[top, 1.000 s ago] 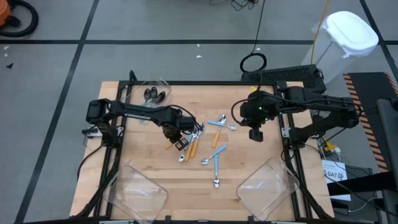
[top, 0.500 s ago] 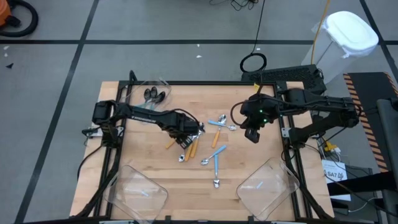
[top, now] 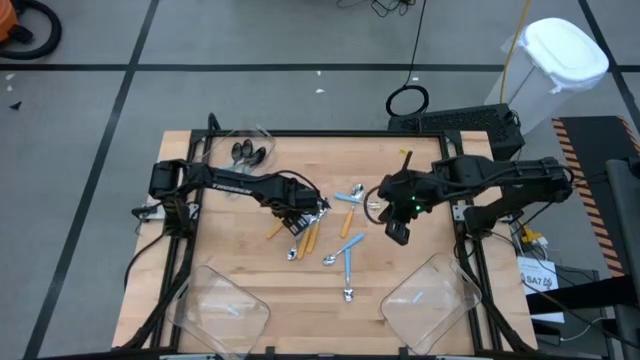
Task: Sort silverware by color (type)
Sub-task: Put the yellow spoon into the bottom left transparent bin
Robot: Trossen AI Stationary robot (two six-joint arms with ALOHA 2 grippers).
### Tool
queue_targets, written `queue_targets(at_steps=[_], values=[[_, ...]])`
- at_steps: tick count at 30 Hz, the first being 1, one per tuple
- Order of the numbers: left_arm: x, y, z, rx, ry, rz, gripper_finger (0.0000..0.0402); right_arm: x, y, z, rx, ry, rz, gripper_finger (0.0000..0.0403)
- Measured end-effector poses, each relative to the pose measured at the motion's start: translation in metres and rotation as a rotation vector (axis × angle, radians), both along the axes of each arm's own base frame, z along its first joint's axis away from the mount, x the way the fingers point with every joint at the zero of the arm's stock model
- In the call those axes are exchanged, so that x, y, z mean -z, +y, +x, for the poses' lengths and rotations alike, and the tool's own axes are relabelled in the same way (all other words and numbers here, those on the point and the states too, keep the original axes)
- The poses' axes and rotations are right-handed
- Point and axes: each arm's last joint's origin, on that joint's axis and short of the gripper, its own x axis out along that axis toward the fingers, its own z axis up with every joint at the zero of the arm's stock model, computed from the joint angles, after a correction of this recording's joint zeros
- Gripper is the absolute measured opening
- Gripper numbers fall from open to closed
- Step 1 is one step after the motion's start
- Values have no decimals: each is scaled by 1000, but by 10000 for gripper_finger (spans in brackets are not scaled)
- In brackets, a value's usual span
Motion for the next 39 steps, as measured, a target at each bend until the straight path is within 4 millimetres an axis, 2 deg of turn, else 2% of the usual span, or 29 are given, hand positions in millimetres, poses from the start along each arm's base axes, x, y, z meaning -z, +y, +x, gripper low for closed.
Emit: queue_targets(at_steps=[11,24,30,39], values=[[16,-1,-5,39,-3,-40,197,1,19,0,-23,-16,-76,0],[31,0,-10,29,-26,-61,194,1,21,-1,-37,-17,-85,0],[37,-2,-13,38,-24,-81,154,1,20,0,-19,-24,-106,0],[43,-9,-14,64,-67,-80,74,0,20,1,-9,-45,-121,0]])
